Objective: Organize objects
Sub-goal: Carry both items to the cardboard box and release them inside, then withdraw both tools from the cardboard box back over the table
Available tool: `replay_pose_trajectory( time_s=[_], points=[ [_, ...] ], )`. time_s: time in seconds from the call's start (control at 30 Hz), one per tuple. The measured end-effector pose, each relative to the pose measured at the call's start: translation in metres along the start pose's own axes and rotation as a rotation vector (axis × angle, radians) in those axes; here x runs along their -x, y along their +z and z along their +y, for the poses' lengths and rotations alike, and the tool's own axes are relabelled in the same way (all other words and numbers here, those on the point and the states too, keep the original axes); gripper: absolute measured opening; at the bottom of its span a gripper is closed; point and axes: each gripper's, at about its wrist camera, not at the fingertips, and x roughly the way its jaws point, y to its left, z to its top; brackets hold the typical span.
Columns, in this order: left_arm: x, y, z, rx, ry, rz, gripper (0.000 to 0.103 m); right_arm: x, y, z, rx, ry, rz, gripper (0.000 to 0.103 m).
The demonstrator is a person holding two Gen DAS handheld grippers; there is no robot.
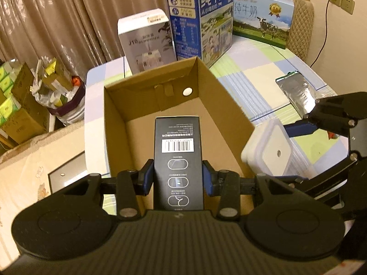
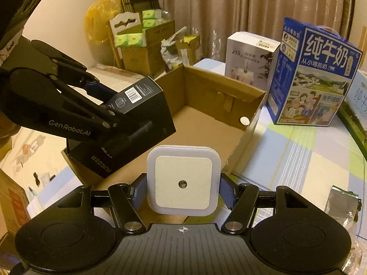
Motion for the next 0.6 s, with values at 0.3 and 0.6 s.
replay_pose_trajectory(
  time_s=[0.3, 0.6],
  points=[
    [-0.015, -0.010, 0.010, 0.058, -0.001, 0.001, 0.041, -0.011, 0.004, 0.002, 0.008, 0.010, -0.015, 0.062],
    [0.021, -0.021, 0.008, 0.085, 0.030, -0.065, 0.047, 0.018, -0.006, -0.009, -0.066, -0.010, -0.083, 0.062]
  ],
)
